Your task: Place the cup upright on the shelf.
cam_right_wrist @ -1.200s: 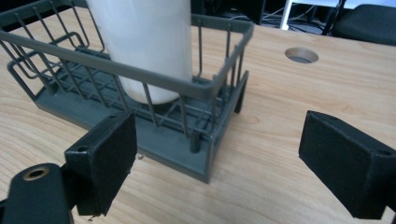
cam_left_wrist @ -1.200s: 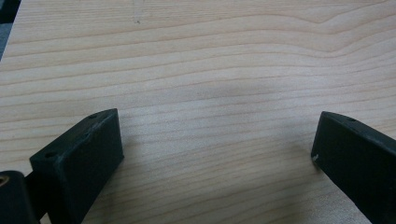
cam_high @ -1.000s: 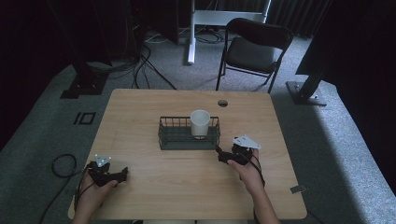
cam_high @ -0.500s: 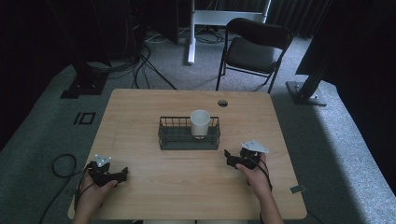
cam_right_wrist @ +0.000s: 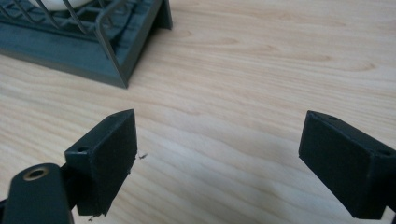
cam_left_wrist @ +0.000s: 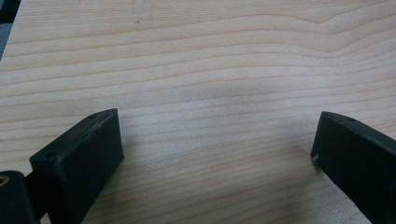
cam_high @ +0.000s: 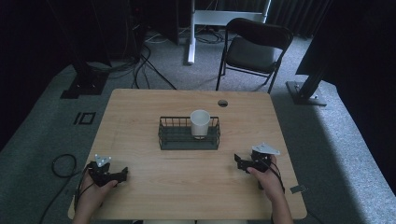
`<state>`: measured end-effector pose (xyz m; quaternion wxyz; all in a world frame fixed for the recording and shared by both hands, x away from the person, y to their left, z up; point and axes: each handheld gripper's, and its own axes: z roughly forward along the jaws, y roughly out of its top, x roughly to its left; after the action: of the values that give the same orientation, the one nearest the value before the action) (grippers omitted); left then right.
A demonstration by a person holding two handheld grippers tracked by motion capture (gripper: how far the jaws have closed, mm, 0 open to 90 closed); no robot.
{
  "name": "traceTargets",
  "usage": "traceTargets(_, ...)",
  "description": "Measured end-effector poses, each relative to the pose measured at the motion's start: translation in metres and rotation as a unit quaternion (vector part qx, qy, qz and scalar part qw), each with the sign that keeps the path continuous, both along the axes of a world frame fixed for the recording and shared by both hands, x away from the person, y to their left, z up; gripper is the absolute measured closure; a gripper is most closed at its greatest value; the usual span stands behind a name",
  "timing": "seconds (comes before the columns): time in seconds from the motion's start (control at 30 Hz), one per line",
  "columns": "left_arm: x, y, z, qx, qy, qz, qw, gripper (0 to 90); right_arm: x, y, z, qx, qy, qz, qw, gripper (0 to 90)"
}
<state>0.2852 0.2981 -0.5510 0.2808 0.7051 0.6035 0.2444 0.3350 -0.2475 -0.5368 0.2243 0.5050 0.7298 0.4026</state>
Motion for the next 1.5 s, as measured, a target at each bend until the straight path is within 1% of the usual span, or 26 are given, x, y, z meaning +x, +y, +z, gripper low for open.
traceTargets(0.17, 0.000, 0.000, 0.000, 0.000, 0.000, 0.000, 1.0000, 2.3, -0.002, -0.011, -0.003, -0.004, 0.008, -0.001, 1.0000, 11.3)
traceTargets(0.23, 0.000, 0.000, 0.000, 0.000, 0.000, 0.000, 1.0000, 2.3, -0.003, -0.014, -0.005, -0.008, 0.013, 0.001, 0.9999, 11.3)
traceTargets(0.33, 0.000, 0.000, 0.000, 0.000, 0.000, 0.000, 1.0000, 2.3, -0.004, -0.018, -0.008, -0.019, 0.018, 0.004, 0.9996, 11.3)
traceTargets(0.4, 0.000, 0.000, 0.000, 0.000, 0.000, 0.000, 1.0000, 2.3, -0.005, -0.021, -0.009, -0.020, 0.022, 0.002, 0.9996, 11.3)
traceTargets(0.53, 0.000, 0.000, 0.000, 0.000, 0.000, 0.000, 1.0000, 2.4, -0.006, -0.028, -0.011, -0.027, 0.033, 0.006, 0.9991, 11.3)
traceTargets(0.63, 0.000, 0.000, 0.000, 0.000, 0.000, 0.000, 1.0000, 2.3, -0.008, -0.033, -0.012, -0.041, 0.038, 0.009, 0.9984, 11.3)
traceTargets(0.8, 0.000, 0.000, 0.000, 0.000, 0.000, 0.000, 1.0000, 2.3, -0.010, -0.038, -0.016, -0.045, 0.054, 0.009, 0.9975, 11.3)
traceTargets(0.9, 0.000, 0.000, 0.000, 0.000, 0.000, 0.000, 1.0000, 2.3, -0.012, -0.040, -0.016, -0.049, 0.055, 0.009, 0.9973, 11.3)
traceTargets(0.97, 0.000, 0.000, 0.000, 0.000, 0.000, 0.000, 1.0000, 2.3, -0.013, -0.041, -0.016, -0.056, 0.056, 0.009, 0.9968, 11.5)
traceTargets(1.0, 0.000, 0.000, 0.000, 0.000, 0.000, 0.000, 1.0000, 2.3, -0.014, -0.042, -0.016, -0.063, 0.053, 0.011, 0.9965, 11.4)
traceTargets(1.1, 0.000, 0.000, 0.000, 0.000, 0.000, 0.000, 1.0000, 2.3, -0.017, -0.044, -0.017, -0.063, 0.053, 0.013, 0.9965, 11.4)
traceTargets(1.27, 0.000, 0.000, 0.000, 0.000, 0.000, 0.000, 1.0000, 2.3, -0.019, -0.047, -0.017, -0.063, 0.052, 0.028, 0.9963, 11.2)
traceTargets(1.5, 0.000, 0.000, 0.000, 0.000, 0.000, 0.000, 1.0000, 2.3, -0.018, -0.047, -0.017, -0.062, 0.052, 0.029, 0.9963, 11.1)
